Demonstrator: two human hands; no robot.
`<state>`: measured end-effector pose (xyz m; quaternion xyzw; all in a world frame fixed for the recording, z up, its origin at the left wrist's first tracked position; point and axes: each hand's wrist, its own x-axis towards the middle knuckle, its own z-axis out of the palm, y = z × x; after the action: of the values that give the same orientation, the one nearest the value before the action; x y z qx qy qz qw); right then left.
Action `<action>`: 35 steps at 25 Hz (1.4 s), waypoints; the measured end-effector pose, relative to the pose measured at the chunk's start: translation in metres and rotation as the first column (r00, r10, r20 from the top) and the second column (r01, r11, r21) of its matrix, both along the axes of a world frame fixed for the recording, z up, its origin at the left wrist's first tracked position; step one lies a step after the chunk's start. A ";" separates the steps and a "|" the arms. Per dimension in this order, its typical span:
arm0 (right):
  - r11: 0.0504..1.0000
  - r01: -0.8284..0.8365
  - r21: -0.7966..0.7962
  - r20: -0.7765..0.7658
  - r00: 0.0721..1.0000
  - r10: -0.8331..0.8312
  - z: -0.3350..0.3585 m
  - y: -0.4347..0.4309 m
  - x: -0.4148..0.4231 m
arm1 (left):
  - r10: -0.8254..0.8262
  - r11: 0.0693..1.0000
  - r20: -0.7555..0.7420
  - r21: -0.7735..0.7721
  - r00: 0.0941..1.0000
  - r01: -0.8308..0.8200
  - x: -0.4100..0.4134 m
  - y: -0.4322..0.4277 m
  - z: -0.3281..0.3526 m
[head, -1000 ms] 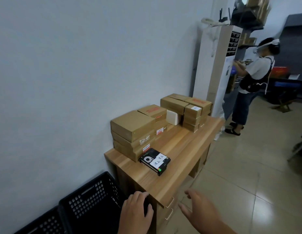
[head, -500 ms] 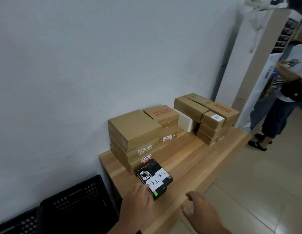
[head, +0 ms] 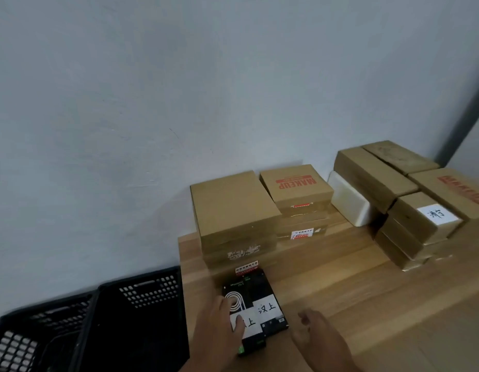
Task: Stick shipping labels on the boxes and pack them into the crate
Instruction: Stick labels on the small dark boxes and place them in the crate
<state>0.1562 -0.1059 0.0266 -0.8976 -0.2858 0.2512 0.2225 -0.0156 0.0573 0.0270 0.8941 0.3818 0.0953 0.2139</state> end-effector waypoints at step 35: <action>0.936 -0.185 0.300 -0.200 0.947 0.251 -0.068 0.070 0.015 | 0.436 0.862 0.092 -0.327 0.895 -0.387 0.030 -0.038 -0.040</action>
<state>0.1714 -0.0358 -0.0415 -0.7838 -0.3882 0.3366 0.3487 0.0143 0.0190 -0.0129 0.7378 0.5555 0.1523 0.3520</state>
